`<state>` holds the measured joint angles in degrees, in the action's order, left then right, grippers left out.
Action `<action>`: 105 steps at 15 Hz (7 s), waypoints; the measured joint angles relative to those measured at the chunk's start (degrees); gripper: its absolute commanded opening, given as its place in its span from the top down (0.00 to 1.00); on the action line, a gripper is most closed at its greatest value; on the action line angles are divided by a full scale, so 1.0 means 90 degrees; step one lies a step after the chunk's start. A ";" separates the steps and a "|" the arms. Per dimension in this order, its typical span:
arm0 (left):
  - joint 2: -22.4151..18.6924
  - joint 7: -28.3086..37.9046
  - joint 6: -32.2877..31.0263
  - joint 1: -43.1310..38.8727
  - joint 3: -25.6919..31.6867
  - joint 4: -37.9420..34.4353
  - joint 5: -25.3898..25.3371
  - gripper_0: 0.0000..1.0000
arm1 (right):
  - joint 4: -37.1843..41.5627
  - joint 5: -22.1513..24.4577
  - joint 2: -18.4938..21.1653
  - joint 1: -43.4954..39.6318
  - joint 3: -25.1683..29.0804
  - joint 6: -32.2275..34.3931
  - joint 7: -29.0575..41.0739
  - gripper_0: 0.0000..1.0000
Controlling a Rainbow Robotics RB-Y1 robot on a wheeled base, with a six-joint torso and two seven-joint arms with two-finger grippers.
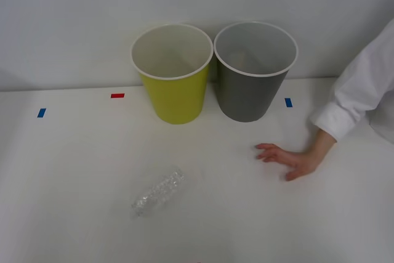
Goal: Put cans in the gray bin and PET bottles in the light green bin.
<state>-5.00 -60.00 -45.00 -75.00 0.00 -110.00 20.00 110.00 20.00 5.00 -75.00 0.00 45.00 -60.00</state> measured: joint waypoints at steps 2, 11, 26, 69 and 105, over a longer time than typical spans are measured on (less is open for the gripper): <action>0.0000 0.0000 0.0002 0.0006 -0.0001 -0.0002 0.0000 0.00 | 0.0002 0.0000 0.0000 0.0006 0.0000 -0.0004 0.0000 0.00; 0.0001 0.0000 0.0027 0.0058 -0.0012 -0.0024 0.0000 0.00 | 0.0017 0.0000 -0.0015 0.0056 -0.0008 -0.0044 -0.0001 0.00; 0.0003 -0.0001 0.0068 0.0145 -0.0029 -0.0060 0.0000 0.00 | 0.0044 0.0004 -0.0039 0.0139 -0.0023 -0.0111 -0.0004 0.00; 0.0008 -0.0003 0.0185 0.0390 -0.0079 -0.0162 0.0004 0.00 | 0.0118 0.0013 -0.0104 0.0372 -0.0062 -0.0298 -0.0011 0.00; -0.0792 -0.0174 0.0212 0.0943 -0.0129 0.0190 -0.0534 0.00 | 0.0132 0.0014 -0.0116 0.0414 -0.0069 -0.0332 -0.0013 0.00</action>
<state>-12.13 -61.57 -43.09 -66.52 -1.16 -108.29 15.20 111.19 20.13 3.95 -71.27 -0.62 42.01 -60.12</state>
